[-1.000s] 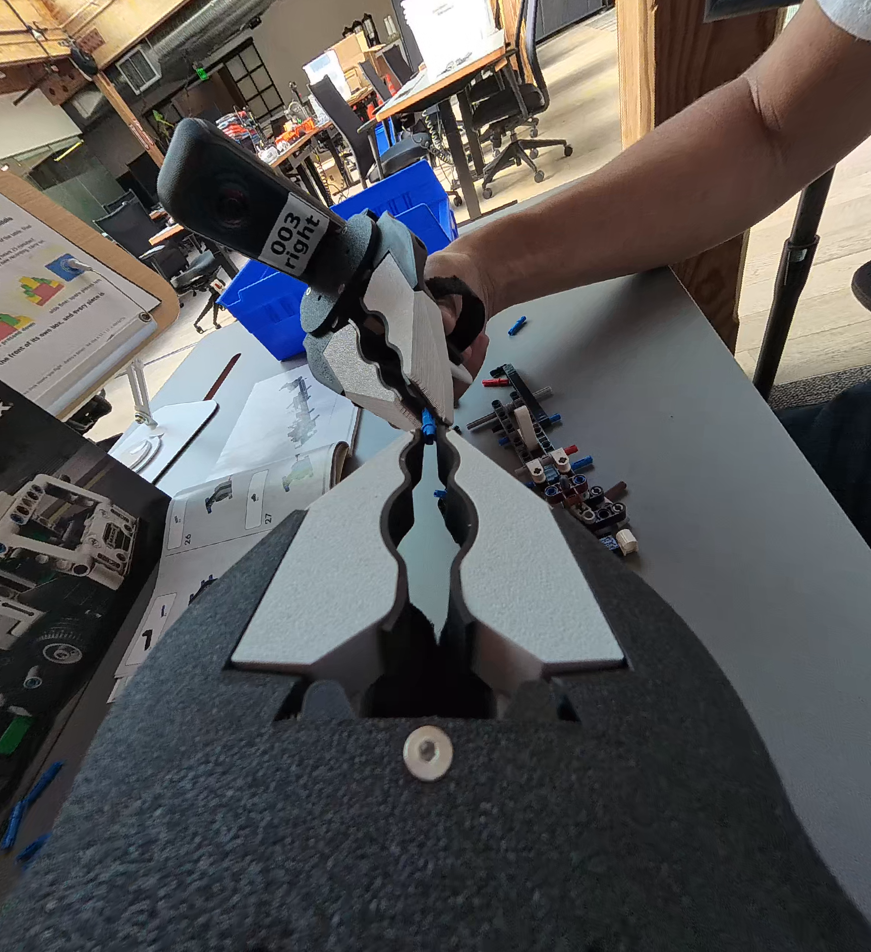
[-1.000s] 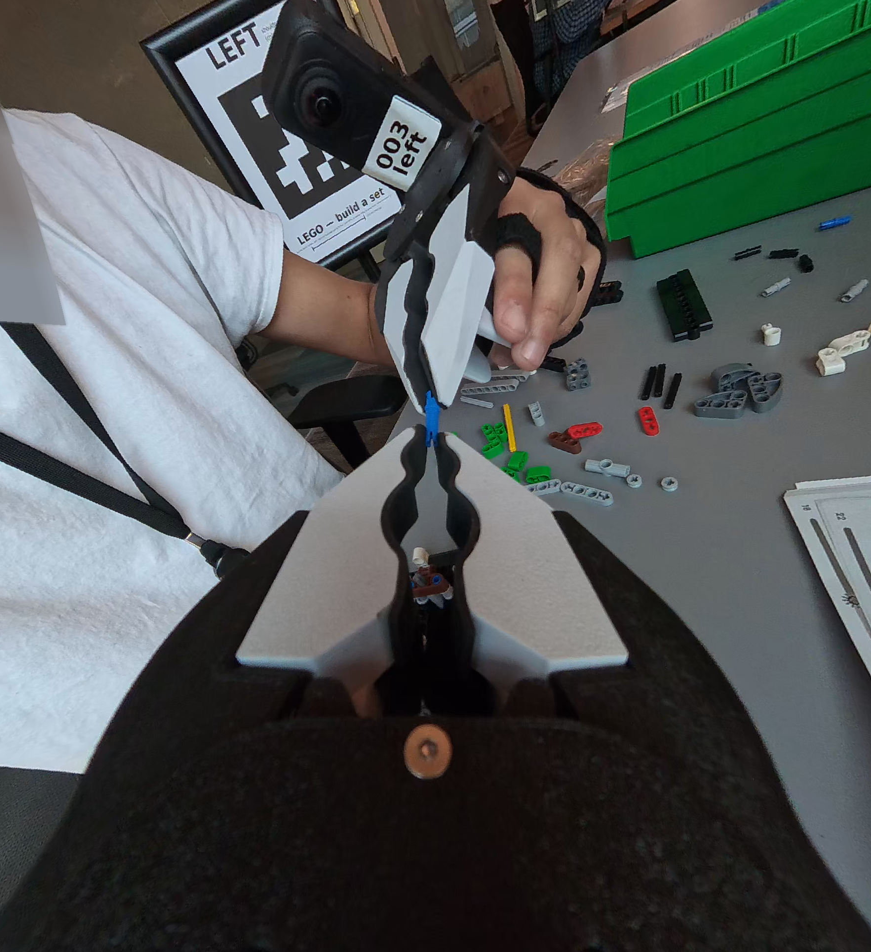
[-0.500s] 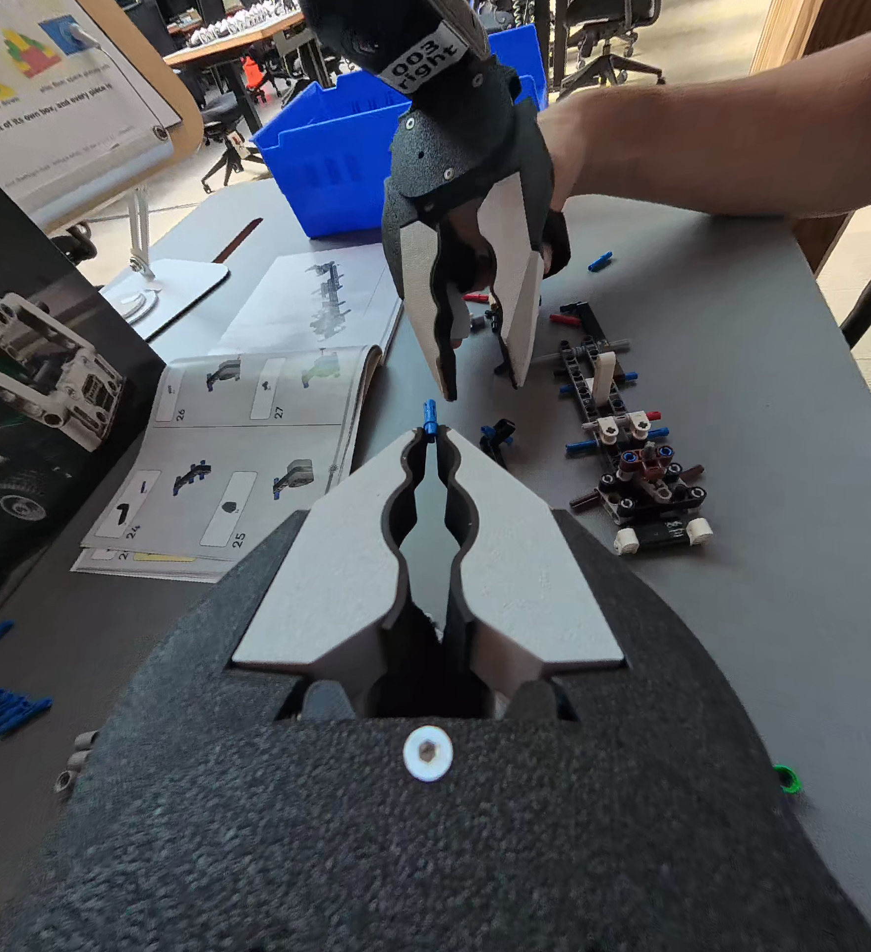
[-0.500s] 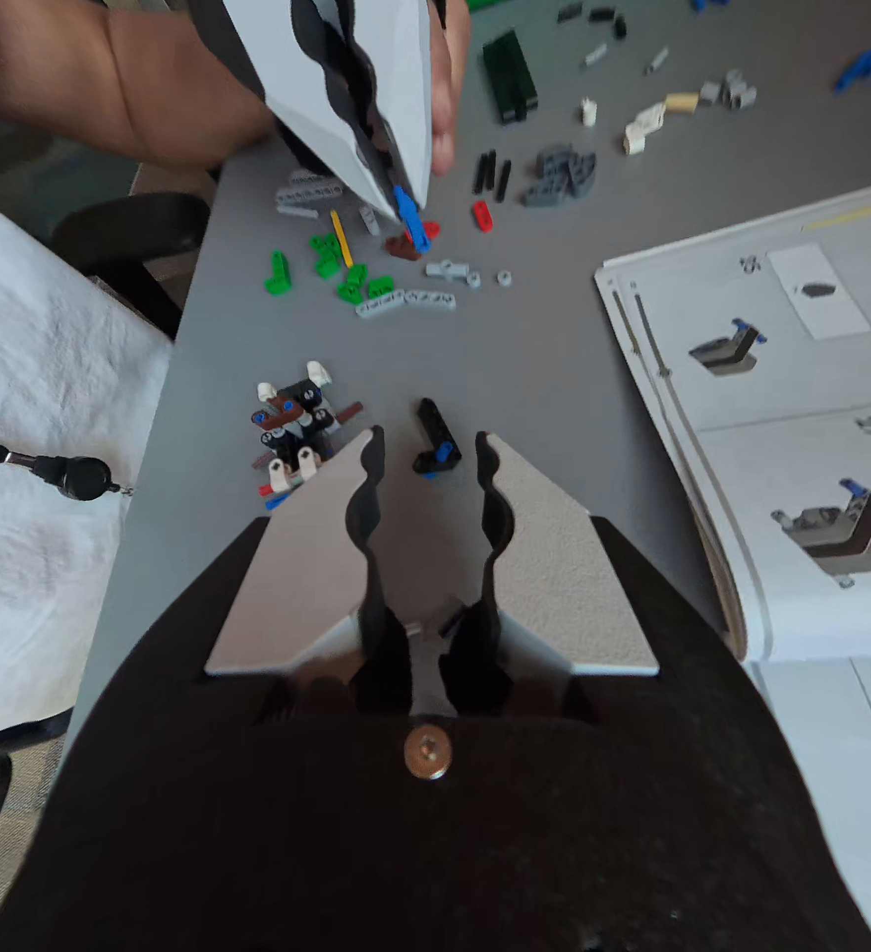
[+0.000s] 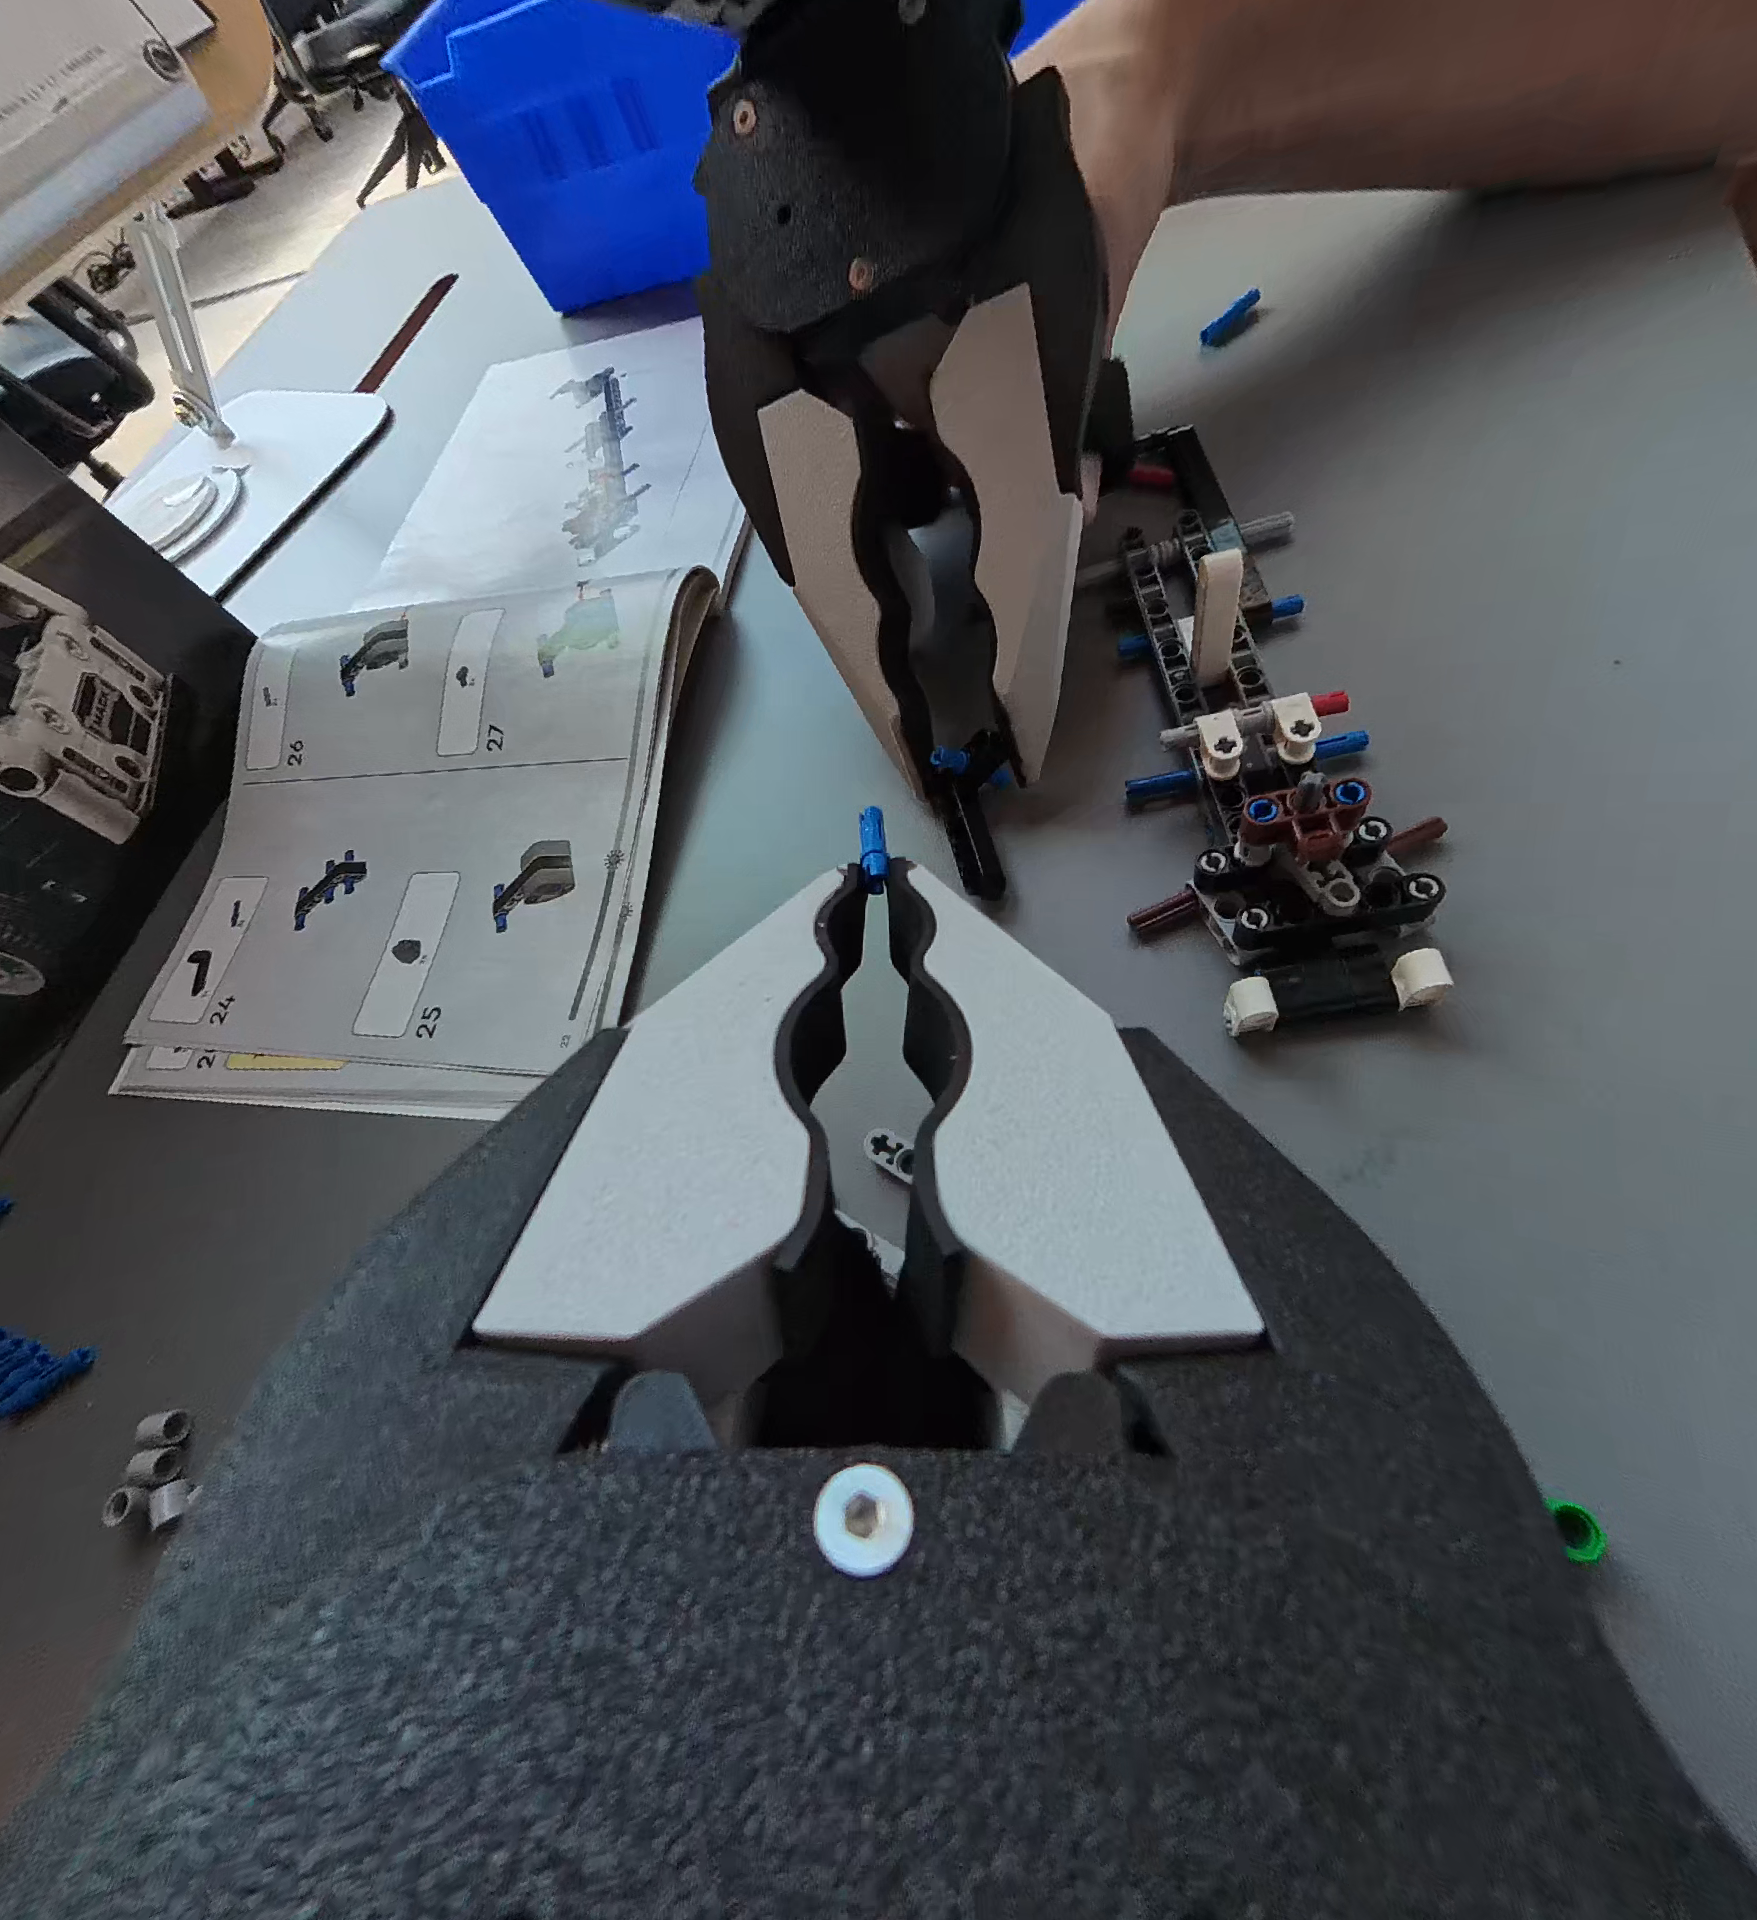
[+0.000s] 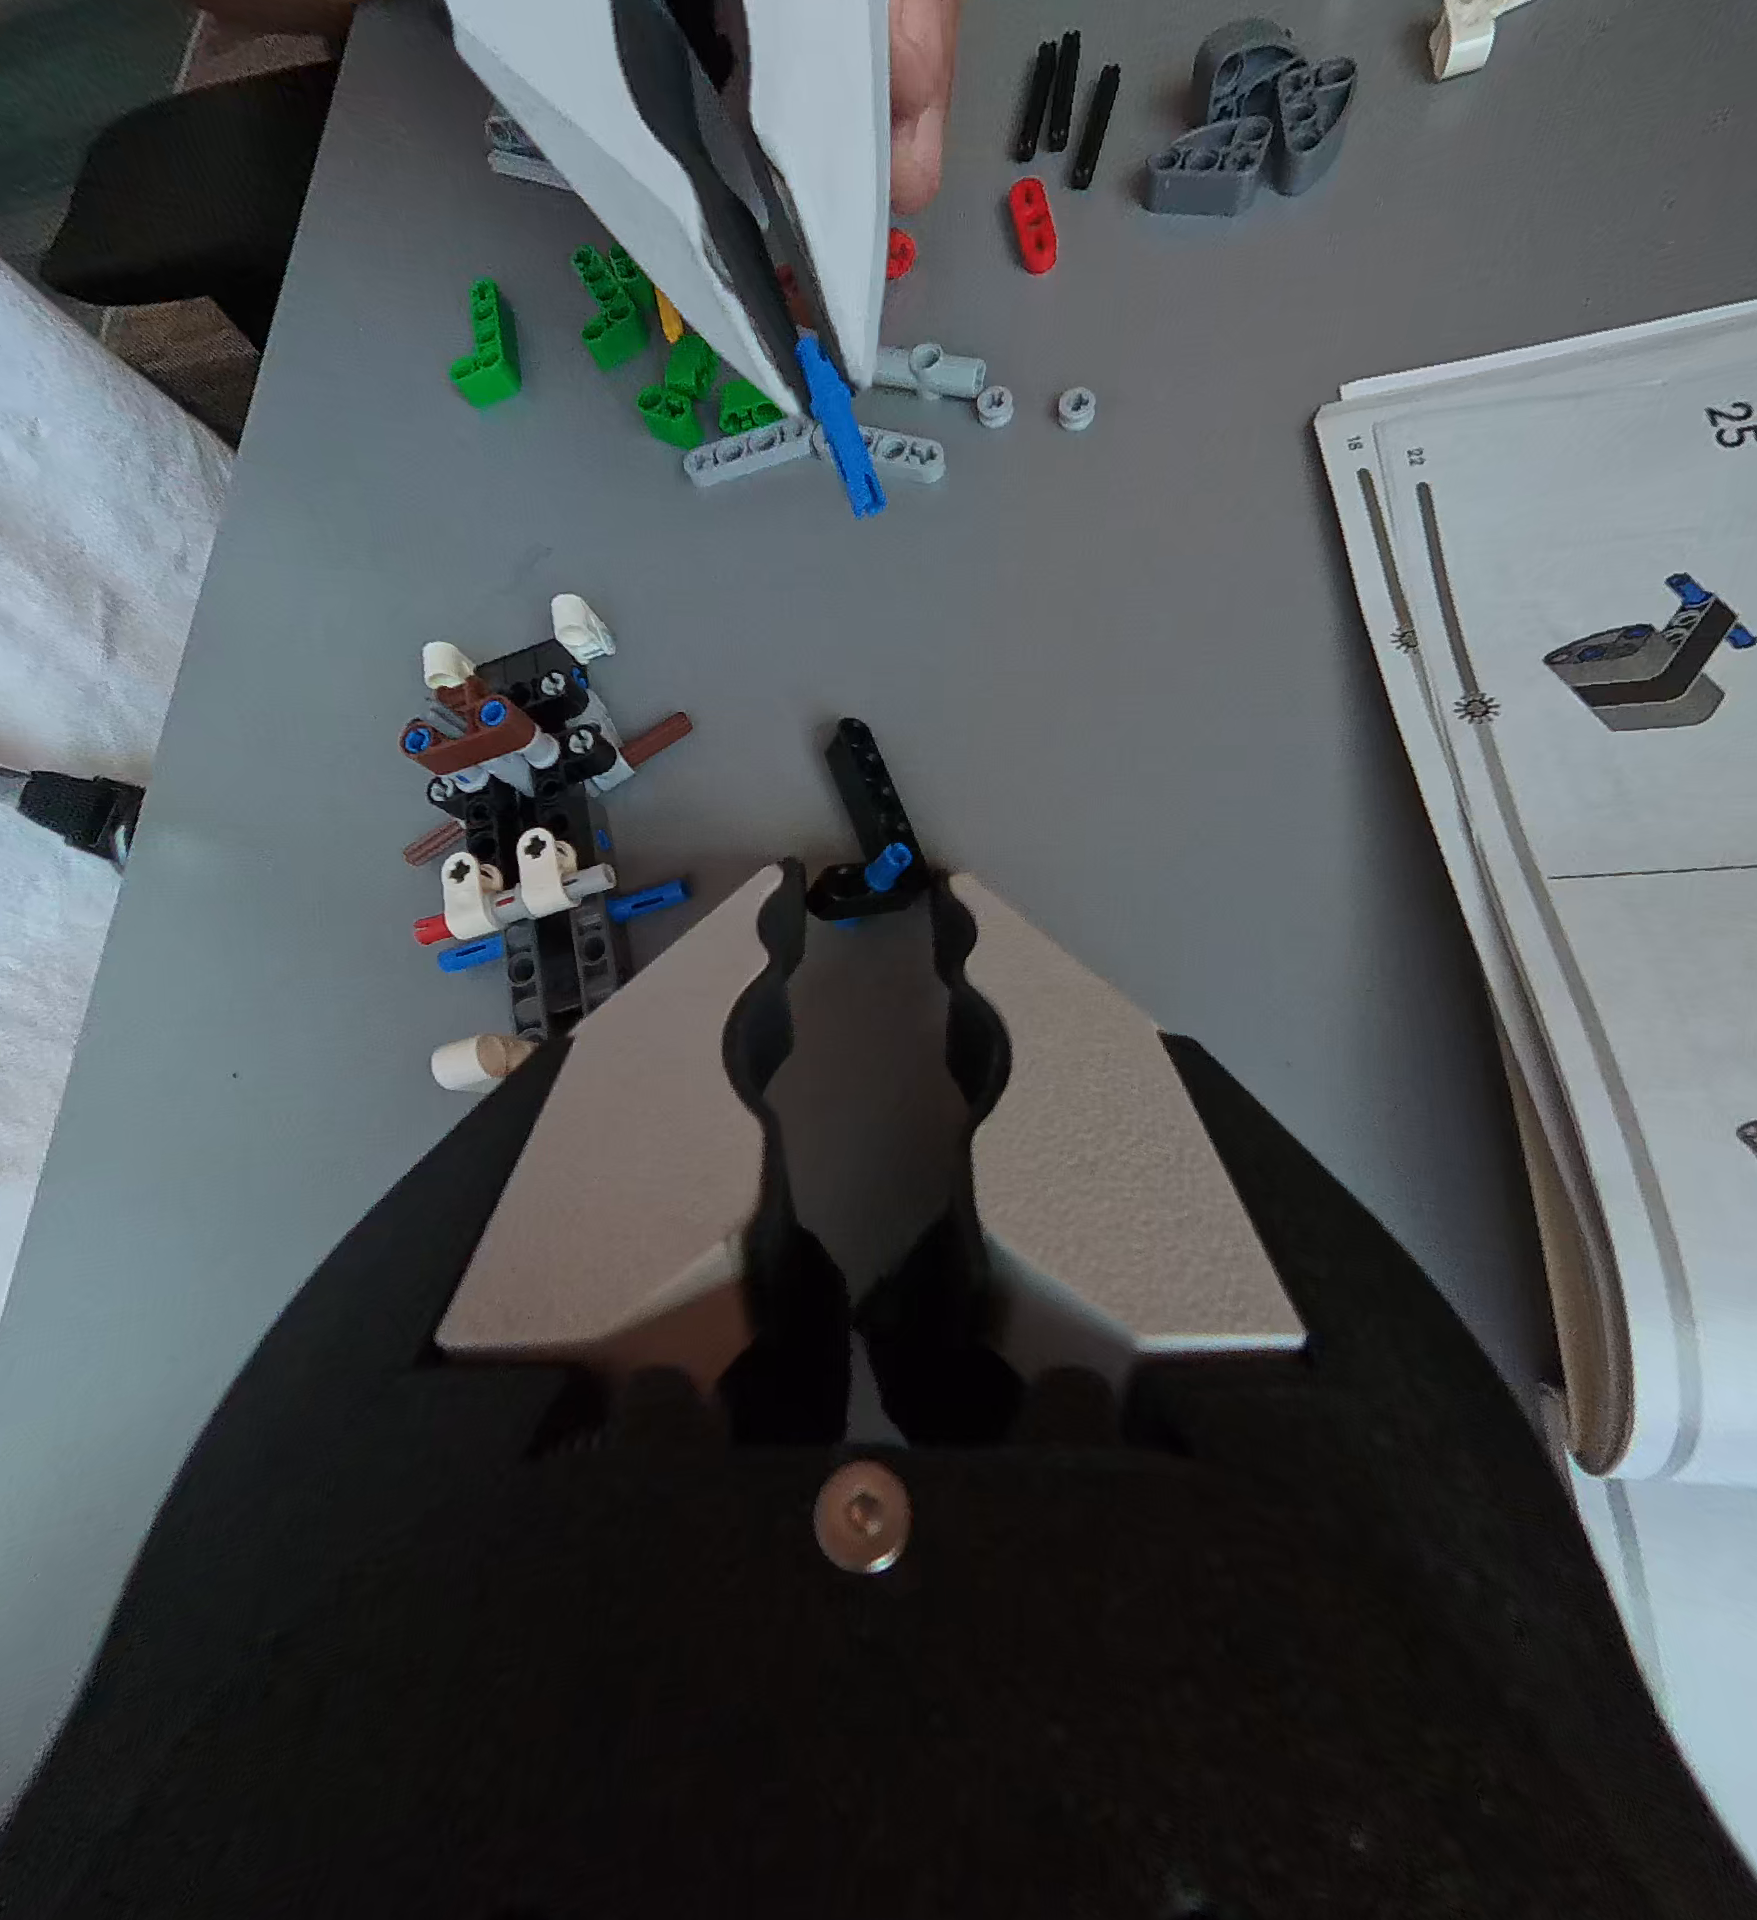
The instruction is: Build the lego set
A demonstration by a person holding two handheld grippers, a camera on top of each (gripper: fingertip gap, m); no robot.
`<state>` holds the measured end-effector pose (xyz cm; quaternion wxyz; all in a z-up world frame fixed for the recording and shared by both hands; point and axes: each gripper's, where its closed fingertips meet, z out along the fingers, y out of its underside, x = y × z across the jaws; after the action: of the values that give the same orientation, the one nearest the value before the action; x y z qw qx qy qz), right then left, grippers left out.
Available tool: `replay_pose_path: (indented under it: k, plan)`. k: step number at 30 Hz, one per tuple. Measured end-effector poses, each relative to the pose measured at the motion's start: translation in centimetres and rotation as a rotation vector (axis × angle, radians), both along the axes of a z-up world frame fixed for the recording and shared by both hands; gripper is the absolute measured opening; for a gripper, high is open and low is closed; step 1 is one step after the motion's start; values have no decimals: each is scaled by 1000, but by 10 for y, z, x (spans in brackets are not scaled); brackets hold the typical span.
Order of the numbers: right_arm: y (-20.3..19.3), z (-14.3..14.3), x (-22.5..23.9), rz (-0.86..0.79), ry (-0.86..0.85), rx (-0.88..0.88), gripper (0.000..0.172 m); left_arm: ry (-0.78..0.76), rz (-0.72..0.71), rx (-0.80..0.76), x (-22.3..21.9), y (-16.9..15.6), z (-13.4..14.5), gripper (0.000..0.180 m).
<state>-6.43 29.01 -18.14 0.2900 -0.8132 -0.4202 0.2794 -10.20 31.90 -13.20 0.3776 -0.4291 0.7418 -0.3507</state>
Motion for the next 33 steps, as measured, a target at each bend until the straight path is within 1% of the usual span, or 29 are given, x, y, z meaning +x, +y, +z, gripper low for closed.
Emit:
replay_pose_path:
  k: [1,4,6,9,13,17,21,23,26,30,33]
  plan:
    - [0,0,0,6,-10,16,22,11,6,12,0,0,-3,3]
    - [0,0,-2,21,-69,96,22,27,36,36,2,2,-7,3]
    - [5,0,0,7,-147,152,22,37,70,27,3,7,-9,3]
    - [17,9,4,-28,-249,306,21,29,130,-12,6,17,-8,3]
    - [44,28,30,-127,-524,626,21,-17,210,-118,9,31,1,3]
    - [57,48,37,-184,-728,843,21,-79,247,-210,12,39,14,3]
    - [65,56,38,-193,-952,1012,21,-106,280,-337,16,39,22,3]
    - [68,58,34,-187,-1011,1062,21,-100,301,-355,18,39,22,3]
    - [68,66,25,-193,-1041,1107,21,-97,331,-341,20,39,20,3]
    - [67,66,14,-167,-1090,1129,21,-68,361,-353,21,40,18,3]
    - [67,67,6,-150,-1106,1142,21,-48,378,-327,20,41,14,3]
